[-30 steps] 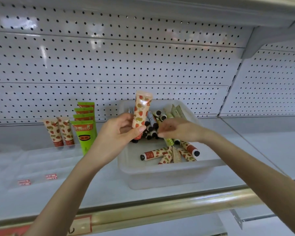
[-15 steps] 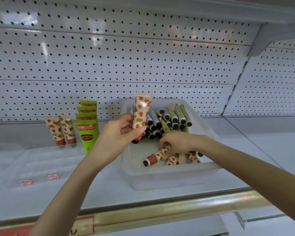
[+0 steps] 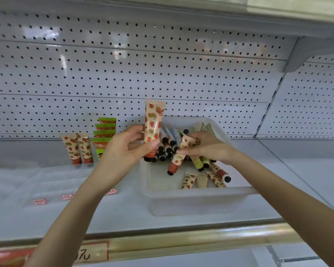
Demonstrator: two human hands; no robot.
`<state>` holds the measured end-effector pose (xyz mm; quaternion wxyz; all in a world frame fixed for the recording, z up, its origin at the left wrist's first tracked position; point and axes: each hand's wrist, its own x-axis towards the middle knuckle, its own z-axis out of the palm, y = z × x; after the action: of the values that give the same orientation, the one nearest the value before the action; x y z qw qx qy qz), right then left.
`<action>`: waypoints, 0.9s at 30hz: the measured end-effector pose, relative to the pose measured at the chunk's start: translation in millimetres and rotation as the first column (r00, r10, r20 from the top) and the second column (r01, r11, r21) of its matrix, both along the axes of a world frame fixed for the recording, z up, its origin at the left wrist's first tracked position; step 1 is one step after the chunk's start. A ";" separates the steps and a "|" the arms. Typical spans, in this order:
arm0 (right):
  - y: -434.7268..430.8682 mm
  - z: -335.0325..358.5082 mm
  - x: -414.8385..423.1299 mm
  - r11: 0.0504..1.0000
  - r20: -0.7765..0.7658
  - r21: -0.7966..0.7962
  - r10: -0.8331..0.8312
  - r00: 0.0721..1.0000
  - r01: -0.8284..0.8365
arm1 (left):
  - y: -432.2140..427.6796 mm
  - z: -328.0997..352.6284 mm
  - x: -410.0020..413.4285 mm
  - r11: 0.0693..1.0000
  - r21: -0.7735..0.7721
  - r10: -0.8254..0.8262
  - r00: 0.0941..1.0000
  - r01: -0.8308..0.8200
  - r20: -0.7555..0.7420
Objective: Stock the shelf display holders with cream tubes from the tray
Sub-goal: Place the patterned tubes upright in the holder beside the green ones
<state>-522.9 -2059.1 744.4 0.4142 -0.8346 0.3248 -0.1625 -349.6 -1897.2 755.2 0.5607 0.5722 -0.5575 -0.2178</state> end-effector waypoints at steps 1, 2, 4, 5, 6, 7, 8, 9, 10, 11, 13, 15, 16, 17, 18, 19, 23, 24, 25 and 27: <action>0.4 3.2 -0.9 0.999 0.085 0.045 -0.016 0.996 0.012 | 3.7 2.2 -1.6 1.000 -0.017 0.011 1.000 -0.011 -0.019; 0.8 7.0 -1.7 0.998 0.150 0.054 -0.026 0.988 0.018 | 7.8 4.3 -3.1 0.999 -0.038 0.022 0.999 -0.024 -0.046; 5.9 16.5 -1.7 0.997 0.272 0.070 -0.031 0.962 0.012 | 18.0 8.2 -5.2 0.995 -0.082 0.052 0.994 -0.060 -0.092; 10.0 22.6 -1.2 0.997 0.323 0.076 -0.029 0.946 0.004 | 24.0 10.5 -6.5 0.992 -0.102 0.068 0.992 -0.079 -0.109; 14.0 29.2 -0.2 0.997 0.365 0.072 -0.024 0.931 -0.002 | 30.2 12.5 -7.3 0.988 -0.120 0.082 0.988 -0.098 -0.127; 18.2 36.2 1.0 0.998 0.400 0.067 -0.021 0.916 -0.007 | 36.9 14.2 -7.8 0.984 -0.138 0.096 0.985 -0.116 -0.146; 22.4 43.4 3.0 0.998 0.435 0.066 -0.019 0.900 -0.011 | 44.1 15.7 -7.5 0.978 -0.154 0.112 0.980 -0.137 -0.162; 27.1 50.7 5.3 0.998 0.469 0.069 -0.018 0.883 -0.016 | 51.6 16.7 -6.7 0.973 -0.169 0.129 0.976 -0.159 -0.177; 32.3 57.9 7.9 0.997 0.504 0.068 -0.014 0.864 -0.024 | 59.3 17.1 -4.9 0.967 -0.183 0.143 0.971 -0.179 -0.191; 37.7 64.5 10.9 0.997 0.535 0.064 -0.004 0.845 -0.036 | 66.9 17.3 -2.1 0.961 -0.195 0.158 0.966 -0.198 -0.203; 50.0 75.3 17.2 0.996 0.576 0.052 0.027 0.817 -0.070 | 81.2 17.4 6.7 0.950 -0.204 0.193 0.958 -0.236 -0.212; 63.8 82.7 25.2 0.992 0.586 0.049 0.062 0.808 -0.112 | 94.1 17.1 18.6 0.941 -0.210 0.218 0.951 -0.264 -0.218; 70.6 85.3 30.3 0.990 0.583 0.047 0.082 0.808 -0.134 | 100.2 17.1 25.3 0.937 -0.216 0.228 0.949 -0.274 -0.217; 77.1 87.4 36.2 0.987 0.576 0.045 0.100 0.811 -0.154 | 105.6 17.1 32.5 0.933 -0.220 0.237 0.947 -0.283 -0.215; 83.9 89.1 42.8 0.985 0.566 0.038 0.116 0.816 -0.167 | 110.8 16.9 40.3 0.930 -0.222 0.246 0.945 -0.293 -0.217; 90.1 90.4 50.4 0.985 0.554 0.026 0.128 0.823 -0.171 | 115.6 16.3 49.0 0.926 -0.221 0.256 0.940 -0.305 -0.224; 113.4 94.2 87.3 0.987 0.499 -0.052 0.157 0.852 -0.151 | 134.3 12.5 89.2 0.926 -0.186 0.281 0.930 -0.328 -0.237; 119.6 94.9 98.1 0.986 0.487 -0.073 0.167 0.857 -0.150 | 139.2 11.4 100.8 0.929 -0.172 0.286 0.930 -0.328 -0.229; 125.4 95.3 109.0 0.985 0.480 -0.086 0.170 0.861 -0.147 | 143.9 10.2 113.1 0.931 -0.160 0.289 0.931 -0.327 -0.221; 134.7 95.3 130.9 0.986 0.472 -0.098 0.164 0.866 -0.134 | 153.2 8.7 137.9 0.933 -0.139 0.300 0.931 -0.332 -0.206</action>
<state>-392.0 -1924.4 839.7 0.4668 -0.8035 0.1418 -0.3413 -211.7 -1744.0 763.9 0.6839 0.5822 -0.4210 -0.1269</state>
